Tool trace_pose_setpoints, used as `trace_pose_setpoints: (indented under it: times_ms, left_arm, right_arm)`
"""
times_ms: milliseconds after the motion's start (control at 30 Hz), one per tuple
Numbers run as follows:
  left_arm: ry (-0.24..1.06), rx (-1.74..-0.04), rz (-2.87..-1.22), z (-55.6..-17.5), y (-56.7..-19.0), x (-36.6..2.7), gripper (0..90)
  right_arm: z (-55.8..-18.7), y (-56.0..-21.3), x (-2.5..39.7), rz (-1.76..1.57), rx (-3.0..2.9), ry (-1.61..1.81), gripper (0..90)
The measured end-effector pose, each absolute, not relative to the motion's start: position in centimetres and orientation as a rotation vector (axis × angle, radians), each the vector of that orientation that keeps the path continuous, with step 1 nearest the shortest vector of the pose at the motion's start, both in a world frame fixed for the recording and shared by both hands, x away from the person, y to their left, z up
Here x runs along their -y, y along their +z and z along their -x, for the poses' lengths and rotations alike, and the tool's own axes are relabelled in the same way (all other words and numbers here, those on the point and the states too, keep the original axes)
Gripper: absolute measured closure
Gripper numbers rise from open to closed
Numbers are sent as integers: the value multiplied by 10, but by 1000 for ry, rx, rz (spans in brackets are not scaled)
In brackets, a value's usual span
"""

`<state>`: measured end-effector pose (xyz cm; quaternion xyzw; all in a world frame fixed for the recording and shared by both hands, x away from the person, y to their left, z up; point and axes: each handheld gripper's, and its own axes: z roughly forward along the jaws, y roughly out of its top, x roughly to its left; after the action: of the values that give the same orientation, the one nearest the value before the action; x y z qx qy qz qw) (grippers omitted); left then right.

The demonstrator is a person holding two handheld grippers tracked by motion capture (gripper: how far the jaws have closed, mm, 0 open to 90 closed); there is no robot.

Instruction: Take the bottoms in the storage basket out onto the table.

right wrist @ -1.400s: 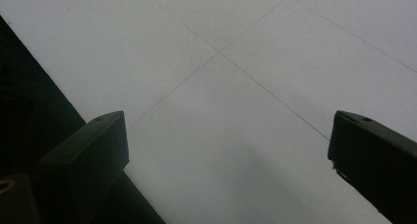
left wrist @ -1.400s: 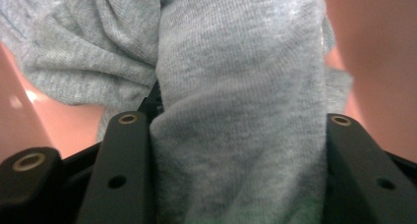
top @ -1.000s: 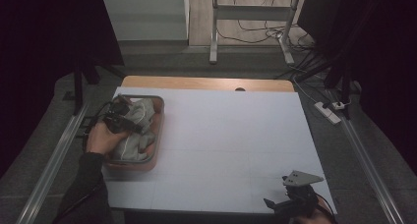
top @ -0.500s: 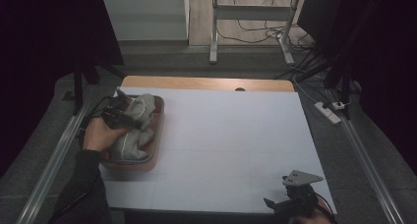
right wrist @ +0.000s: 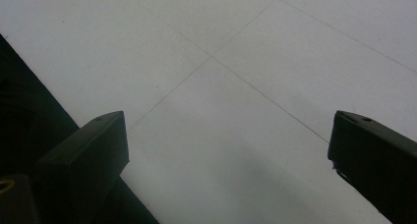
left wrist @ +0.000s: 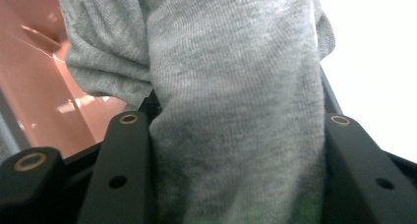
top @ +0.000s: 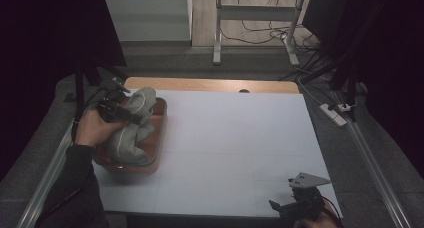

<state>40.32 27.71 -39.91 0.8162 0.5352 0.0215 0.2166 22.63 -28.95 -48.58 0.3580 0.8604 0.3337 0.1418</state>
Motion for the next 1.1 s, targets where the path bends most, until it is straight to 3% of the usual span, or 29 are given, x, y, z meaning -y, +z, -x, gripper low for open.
trace_pose_setpoints:
  times_ms: [1100]
  left_arm:
    - [106, -1309, -2310, -402, -342, -238, 522]
  right_arm:
    - [-227, -485, 292, -1070, -2459, 986, 0]
